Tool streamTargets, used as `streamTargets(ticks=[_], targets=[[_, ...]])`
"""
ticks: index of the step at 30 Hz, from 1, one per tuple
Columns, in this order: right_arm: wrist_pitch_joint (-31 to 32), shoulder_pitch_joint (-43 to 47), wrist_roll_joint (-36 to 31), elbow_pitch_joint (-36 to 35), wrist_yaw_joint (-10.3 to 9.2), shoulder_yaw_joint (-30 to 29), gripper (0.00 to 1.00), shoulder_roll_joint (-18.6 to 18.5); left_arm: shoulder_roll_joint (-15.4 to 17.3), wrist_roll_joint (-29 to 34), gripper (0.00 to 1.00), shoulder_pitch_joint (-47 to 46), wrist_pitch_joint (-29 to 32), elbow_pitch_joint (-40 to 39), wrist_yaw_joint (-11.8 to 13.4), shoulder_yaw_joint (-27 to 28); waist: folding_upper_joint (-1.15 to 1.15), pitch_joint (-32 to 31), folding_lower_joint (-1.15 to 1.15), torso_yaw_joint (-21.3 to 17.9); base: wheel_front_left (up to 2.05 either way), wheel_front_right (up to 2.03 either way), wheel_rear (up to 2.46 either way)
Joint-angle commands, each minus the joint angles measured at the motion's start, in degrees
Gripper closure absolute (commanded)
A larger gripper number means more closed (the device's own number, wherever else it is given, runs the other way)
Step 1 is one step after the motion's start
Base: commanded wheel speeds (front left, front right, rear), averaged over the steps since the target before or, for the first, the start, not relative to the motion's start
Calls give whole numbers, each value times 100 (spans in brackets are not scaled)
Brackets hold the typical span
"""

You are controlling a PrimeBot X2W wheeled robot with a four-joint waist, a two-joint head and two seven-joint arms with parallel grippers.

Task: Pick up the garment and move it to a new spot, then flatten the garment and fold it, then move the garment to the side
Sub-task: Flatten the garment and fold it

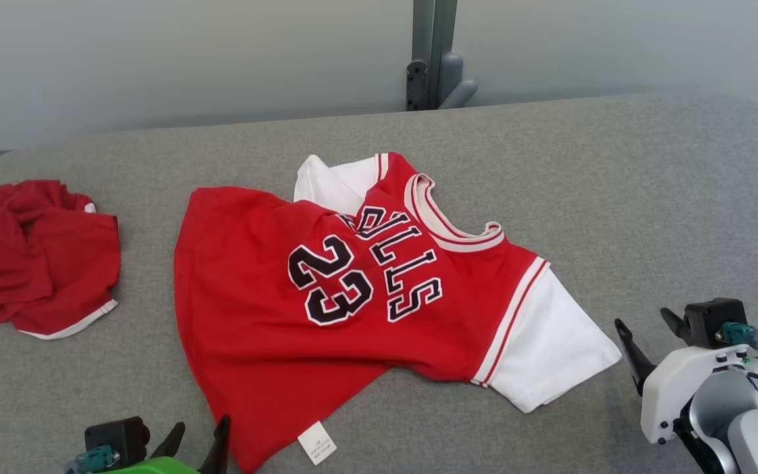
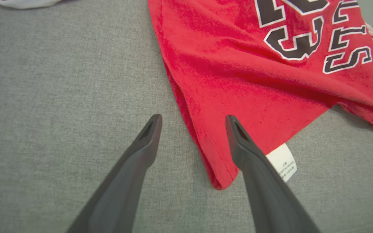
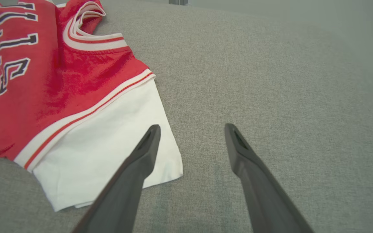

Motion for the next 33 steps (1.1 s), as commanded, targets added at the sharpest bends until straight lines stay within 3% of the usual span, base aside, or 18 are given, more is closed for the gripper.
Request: streamTargets(ticks=[1, 8, 27, 28, 29, 30, 31, 33], targets=[[186, -37, 78, -8, -3, 43, 0, -34, -9, -62, 0, 65, 203, -94, 60, -11, 0, 197, 0, 6, 0, 0, 0], [931, -206, 453, 158, -4, 433, 0, -166, 157, -140, 0, -18, 859, -203, 106, -103, 0, 517, 0, -14, 0, 0, 0], [1107, -512, 900, 728, -4, 908, 0, -93, 71, -523, 0, -170, 1039, -34, 42, -555, 0, 897, 0, -123, 0, 0, 0], [1123, -534, 935, 770, -4, 939, 0, -87, 82, -544, 27, -184, 1044, 0, 35, -579, 0, 909, 0, -127, 0, 0, 0], [1114, -566, 952, 818, -4, 949, 24, -84, 85, -586, 67, -201, 1033, 46, 24, -604, 0, 922, 0, -130, 0, 0, 0], [1053, -610, 979, 844, -4, 976, 62, -90, 81, -609, 100, -229, 1022, 91, 17, -616, 0, 932, 0, -130, 0, 0, 0], [999, -649, 1039, 884, -4, 963, 100, -71, 111, -600, 100, -248, 1034, 137, 12, -661, 0, 935, 0, -133, 0, 0, 0], [869, -719, 1151, 912, -3, 984, 100, -54, 113, -690, 100, -263, 998, 195, 4, -717, 0, 924, 0, -135, 0, 0, 0]])
